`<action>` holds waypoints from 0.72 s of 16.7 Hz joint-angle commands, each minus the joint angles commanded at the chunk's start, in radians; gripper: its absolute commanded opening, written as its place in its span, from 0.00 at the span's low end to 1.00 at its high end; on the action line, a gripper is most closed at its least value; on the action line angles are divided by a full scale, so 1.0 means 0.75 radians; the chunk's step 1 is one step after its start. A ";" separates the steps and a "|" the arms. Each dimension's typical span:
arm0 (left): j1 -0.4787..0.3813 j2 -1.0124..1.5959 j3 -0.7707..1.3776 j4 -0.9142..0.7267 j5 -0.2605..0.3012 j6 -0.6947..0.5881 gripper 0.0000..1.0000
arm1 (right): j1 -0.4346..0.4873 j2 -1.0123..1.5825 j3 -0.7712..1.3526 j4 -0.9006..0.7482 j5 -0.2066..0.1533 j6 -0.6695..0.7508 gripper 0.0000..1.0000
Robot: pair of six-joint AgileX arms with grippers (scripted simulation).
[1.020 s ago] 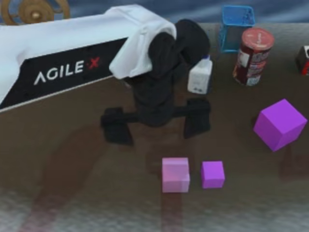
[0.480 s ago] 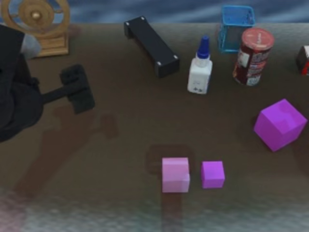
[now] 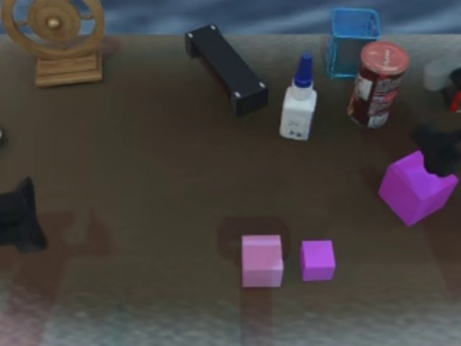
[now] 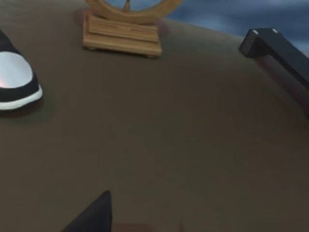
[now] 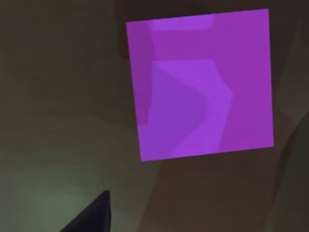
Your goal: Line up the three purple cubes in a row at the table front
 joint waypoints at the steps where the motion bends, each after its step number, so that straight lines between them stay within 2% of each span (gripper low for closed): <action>1: 0.036 -0.091 -0.074 0.058 0.003 0.062 1.00 | 0.008 0.091 0.076 -0.052 0.000 -0.016 1.00; 7: 0.170 -0.476 -0.347 0.305 0.024 0.333 1.00 | 0.042 0.456 0.399 -0.253 0.000 -0.078 1.00; 12: 0.182 -0.511 -0.373 0.331 0.027 0.364 1.00 | 0.045 0.493 0.433 -0.272 0.000 -0.084 1.00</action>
